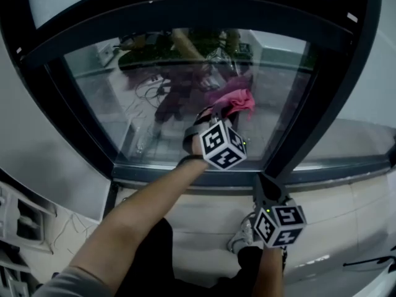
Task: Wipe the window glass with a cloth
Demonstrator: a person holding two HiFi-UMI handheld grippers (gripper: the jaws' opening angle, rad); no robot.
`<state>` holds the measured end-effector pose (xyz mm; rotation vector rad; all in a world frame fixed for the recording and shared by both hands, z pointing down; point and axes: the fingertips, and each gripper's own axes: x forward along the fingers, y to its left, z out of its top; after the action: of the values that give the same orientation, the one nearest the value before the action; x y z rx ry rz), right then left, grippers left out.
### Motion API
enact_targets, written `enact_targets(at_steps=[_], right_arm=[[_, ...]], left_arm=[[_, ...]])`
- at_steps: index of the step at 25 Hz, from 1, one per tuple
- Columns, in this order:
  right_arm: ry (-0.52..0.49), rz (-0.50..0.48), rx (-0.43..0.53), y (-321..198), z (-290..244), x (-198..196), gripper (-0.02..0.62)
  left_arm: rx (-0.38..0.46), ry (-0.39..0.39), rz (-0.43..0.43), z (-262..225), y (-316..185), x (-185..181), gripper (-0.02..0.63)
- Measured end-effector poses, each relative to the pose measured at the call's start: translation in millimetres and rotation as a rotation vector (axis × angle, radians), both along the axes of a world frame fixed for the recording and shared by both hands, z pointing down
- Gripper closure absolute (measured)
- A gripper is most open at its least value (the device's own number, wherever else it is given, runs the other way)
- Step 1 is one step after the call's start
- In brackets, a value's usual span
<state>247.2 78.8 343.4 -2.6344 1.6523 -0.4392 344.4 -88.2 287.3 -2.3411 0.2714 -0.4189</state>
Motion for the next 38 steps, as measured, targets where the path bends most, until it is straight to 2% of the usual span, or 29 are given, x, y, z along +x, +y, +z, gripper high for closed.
enact_targets(at_steps=[9,15,21,30,38], right_arm=[[-0.021,0.008,-0.001,-7.2,14.4,14.3,0.595],[-0.044,0.015,-0.008,-10.3,29.0,22.3,0.595],[-0.08,0.026,-0.023,-14.8,52.0,33.9,0.595],[-0.126,0.039,-0.042,-27.1,79.2,56.7,0.595],[-0.154,0.039,-0.056,-34.5,92.2,72.2,0.595]], left_arm=[[-0.022,-0.118,0.054,56.6,-3.6,-3.2,0.563],[-0.02,-0.219,0.092,98.5,-0.2,-4.4,0.563],[-0.034,-0.348,0.123,161.7,-1.8,-7.3,0.563],[0.016,-0.379,0.165,207.2,0.9,-3.7,0.563],[-0.139,-0.392,0.166,240.5,5.4,-1.4,0.563]])
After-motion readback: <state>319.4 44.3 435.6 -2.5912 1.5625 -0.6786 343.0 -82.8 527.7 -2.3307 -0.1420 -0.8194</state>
